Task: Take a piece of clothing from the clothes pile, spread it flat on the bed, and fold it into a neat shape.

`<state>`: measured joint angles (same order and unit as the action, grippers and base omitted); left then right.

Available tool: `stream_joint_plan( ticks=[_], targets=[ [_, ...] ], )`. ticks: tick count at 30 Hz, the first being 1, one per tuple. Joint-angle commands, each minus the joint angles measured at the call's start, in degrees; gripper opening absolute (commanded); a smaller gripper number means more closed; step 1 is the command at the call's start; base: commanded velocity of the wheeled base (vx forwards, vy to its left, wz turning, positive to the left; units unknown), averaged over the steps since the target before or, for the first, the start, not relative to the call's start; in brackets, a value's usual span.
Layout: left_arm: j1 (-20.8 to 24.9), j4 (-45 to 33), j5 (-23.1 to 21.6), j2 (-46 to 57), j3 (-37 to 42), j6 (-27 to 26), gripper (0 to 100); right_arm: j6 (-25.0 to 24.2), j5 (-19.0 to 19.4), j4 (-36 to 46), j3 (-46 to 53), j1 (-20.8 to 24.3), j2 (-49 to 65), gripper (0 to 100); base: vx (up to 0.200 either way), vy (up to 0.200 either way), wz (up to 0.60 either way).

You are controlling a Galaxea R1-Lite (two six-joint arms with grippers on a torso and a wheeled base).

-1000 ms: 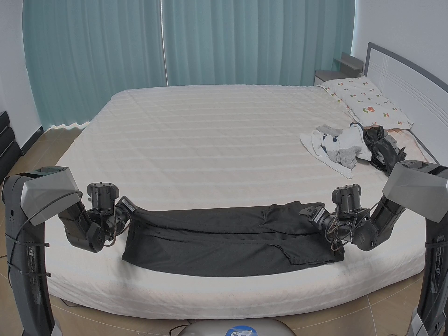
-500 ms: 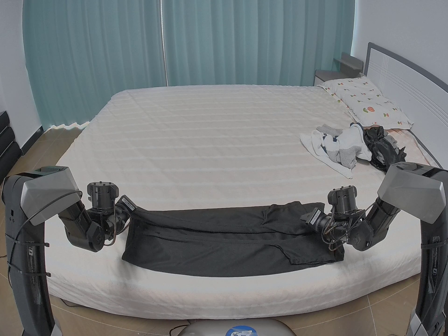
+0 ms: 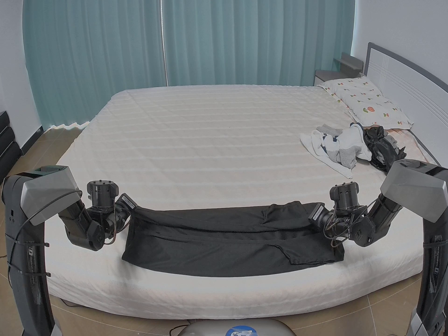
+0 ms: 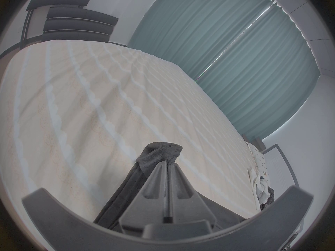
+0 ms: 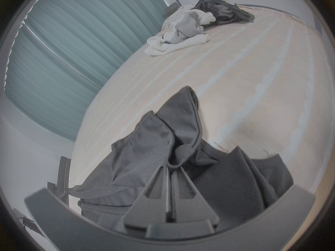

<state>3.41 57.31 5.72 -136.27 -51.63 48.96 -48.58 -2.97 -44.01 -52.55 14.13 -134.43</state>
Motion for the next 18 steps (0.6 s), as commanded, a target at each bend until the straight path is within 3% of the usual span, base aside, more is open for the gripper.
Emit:
stream_joint_plan(
  ticks=[1, 7, 9, 18],
  targets=[
    [0.01, 0.35, 0.17, 0.12, -2.69, -0.09, 0, -2.13, -0.01, -3.89, -0.53, -1.56, 1.80, 0, 0.000, 0.000, 0.00],
    [-0.16, 11.86, 3.34, -0.67, -4.18, 0.26, 0, -4.95, -4.06, -21.91, 0.96, -2.44, -1.19, 0, 0.000, 0.000, 0.00],
    [-0.07, 14.76, 3.34, -1.55, -3.30, 0.17, 0, -4.42, -3.62, -21.73, 2.28, -2.44, -1.54, 0, 0.000, 0.000, 0.00],
    [0.10, 14.85, 3.07, -2.95, 0.56, -1.67, 0, -4.24, -1.95, -21.56, 5.00, -3.41, -1.89, 0, 0.000, 0.000, 0.00]
  ],
)
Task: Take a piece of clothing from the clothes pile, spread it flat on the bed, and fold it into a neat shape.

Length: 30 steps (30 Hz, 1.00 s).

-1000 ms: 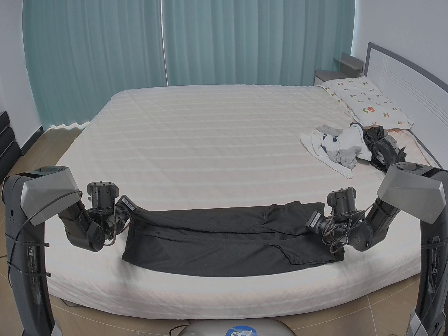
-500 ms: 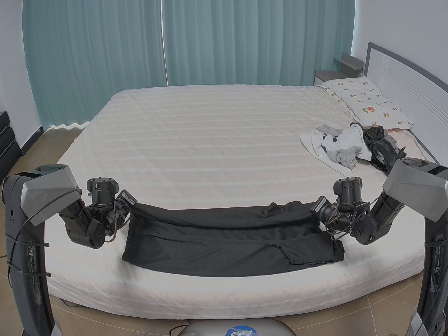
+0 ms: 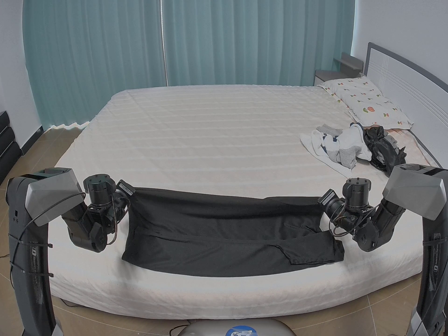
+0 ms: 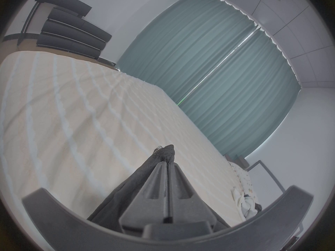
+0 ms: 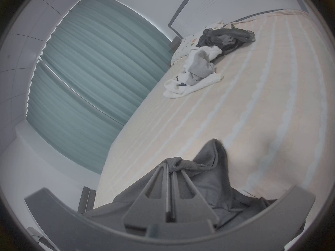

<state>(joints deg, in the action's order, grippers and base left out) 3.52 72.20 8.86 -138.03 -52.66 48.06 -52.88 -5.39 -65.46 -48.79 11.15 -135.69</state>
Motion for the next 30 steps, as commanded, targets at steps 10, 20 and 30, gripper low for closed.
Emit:
stream_joint_plan(
  ticks=[10, 20, 30],
  targets=[
    [-0.01, 0.39, -0.25, -1.89, 6.87, -6.22, 0, 3.84, 2.31, 0.07, 4.58, -0.61, -0.98, 0, 0.000, 0.000, 0.00],
    [-0.10, 0.74, -0.34, -3.12, 11.18, -14.48, 0, 8.50, 2.93, 0.16, 7.30, -0.34, -3.17, 0, 0.000, 0.000, 0.00],
    [-0.53, 8.74, 0.01, -5.58, 16.19, -24.68, 0, 9.64, 2.93, -0.45, 8.36, -0.17, -3.70, 0, 0.000, 0.000, 0.00]
  ],
)
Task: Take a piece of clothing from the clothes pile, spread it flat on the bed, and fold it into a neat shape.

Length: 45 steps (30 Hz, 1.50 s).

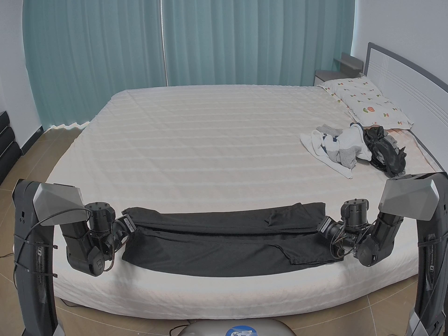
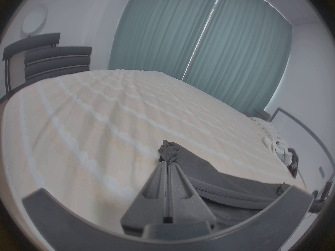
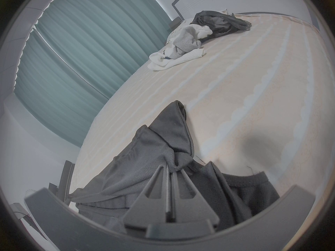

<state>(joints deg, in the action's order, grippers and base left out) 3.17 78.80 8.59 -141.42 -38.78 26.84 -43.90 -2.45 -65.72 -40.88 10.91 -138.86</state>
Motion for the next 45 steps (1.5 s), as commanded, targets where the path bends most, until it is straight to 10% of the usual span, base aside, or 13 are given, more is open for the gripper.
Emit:
stream_joint_plan(
  ticks=[1, 27, 28, 40, 45],
  targets=[
    [-0.18, 2.24, 0.37, -2.28, 2.39, -3.64, 0, 0.66, -0.01, -0.20, 0.53, 0.08, -0.53, 0, 0.000, 0.000, 0.00],
    [-0.09, 4.96, 0.55, -5.09, 2.83, -7.16, 0, 3.03, -0.19, -0.64, 2.91, -0.10, -0.62, 0, 0.000, 0.000, 0.00],
    [-0.09, 4.96, 0.55, -5.09, 2.83, -7.16, 100, 3.20, -0.19, -0.64, 3.08, -0.10, -0.53, 100, 0.000, 0.000, 0.00],
    [-0.53, 5.40, 0.63, -4.91, 3.27, -6.37, 100, 3.73, -0.63, -0.55, 3.52, -1.68, 6.06, 100, 0.000, 0.000, 0.00],
    [-4.05, 6.01, -1.91, -2.45, 2.92, 3.21, 100, 7.69, 1.92, 4.90, 0.62, -1.42, 10.63, 100, 0.000, 0.000, 0.00]
  ],
)
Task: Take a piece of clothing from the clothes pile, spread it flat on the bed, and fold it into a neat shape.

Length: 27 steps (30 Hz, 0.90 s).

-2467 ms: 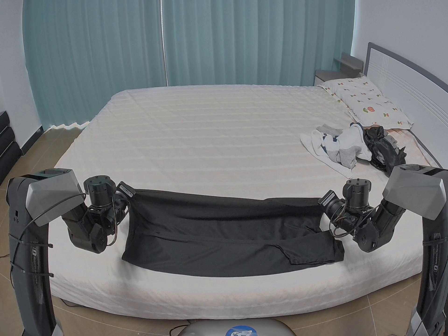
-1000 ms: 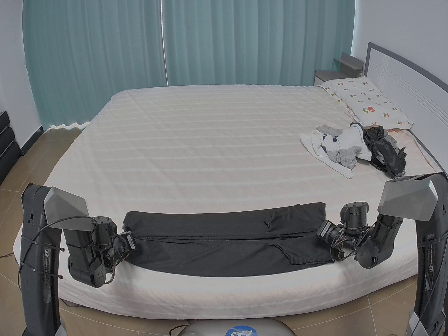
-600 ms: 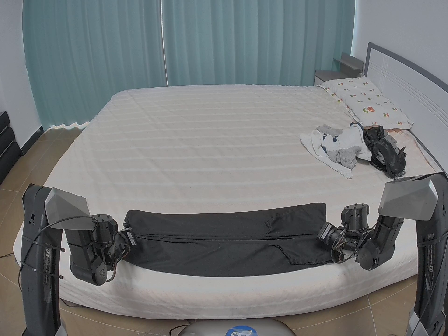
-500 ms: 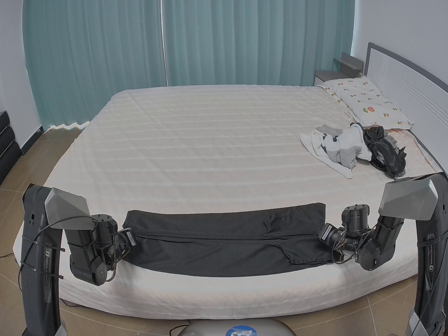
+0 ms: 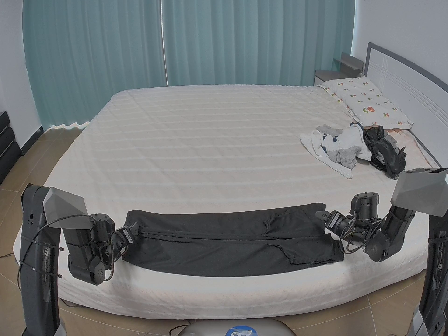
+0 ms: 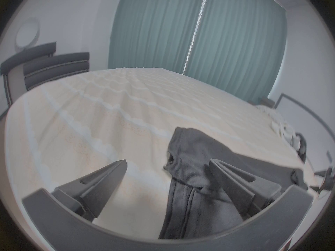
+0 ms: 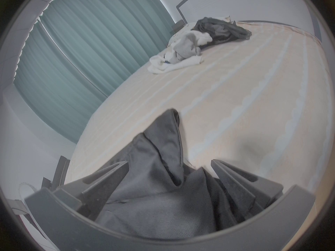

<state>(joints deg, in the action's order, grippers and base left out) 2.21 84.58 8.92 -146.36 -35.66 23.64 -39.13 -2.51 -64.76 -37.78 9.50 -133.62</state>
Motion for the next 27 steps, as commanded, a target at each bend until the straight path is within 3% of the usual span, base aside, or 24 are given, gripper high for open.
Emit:
stream_joint_plan(
  ticks=[1, 2, 3, 6, 8, 9, 11, 15, 27],
  targets=[
    [-3.61, 0.24, -3.39, 3.27, 0.06, 7.65, 100, 3.45, 2.42, 4.99, -3.18, 0.08, 5.21, 100, 0.000, 0.000, 0.00],
    [-3.61, 0.24, -3.39, 3.27, 0.06, 7.65, 100, 3.45, 2.42, 4.99, -3.18, 0.08, 5.21, 100, 0.000, 0.000, 0.00],
    [-5.02, -0.03, -9.01, 6.00, 1.03, 12.13, 100, 4.42, 3.92, 7.45, -6.43, 0.26, 4.16, 100, 0.000, 0.000, 0.00],
    [-6.86, -1.70, -16.48, 9.51, 2.17, 18.37, 100, 4.59, 6.64, 10.09, -11.97, 0.44, 1.43, 100, 0.000, 0.000, 0.00],
    [-7.13, -3.37, -18.59, 10.48, 2.17, 20.48, 100, 5.03, 8.40, 11.58, -13.73, 0.61, 0.38, 100, 0.000, 0.000, 0.00],
    [-7.39, -5.21, -19.91, 11.27, 1.56, 22.59, 100, 6.08, 11.12, 14.04, -15.48, 1.05, -0.68, 100, 0.000, 0.000, 0.00],
    [-7.57, -6.44, -20.88, 11.71, 1.20, 24.70, 100, 7.84, 13.50, 17.47, -17.59, 1.40, -2.26, 100, 0.000, 0.000, 0.00],
    [-7.57, -7.06, -21.32, 11.36, 0.85, 25.58, 100, 11.80, 13.76, 20.99, -22.34, 1.40, -6.65, 100, 0.000, 0.000, 0.00],
    [-7.30, -6.88, -21.32, 11.27, 0.85, 25.67, 100, 12.24, 13.67, 23.80, -28.58, 1.05, -10.61, 100, 0.000, 0.000, 0.00]
  ],
)
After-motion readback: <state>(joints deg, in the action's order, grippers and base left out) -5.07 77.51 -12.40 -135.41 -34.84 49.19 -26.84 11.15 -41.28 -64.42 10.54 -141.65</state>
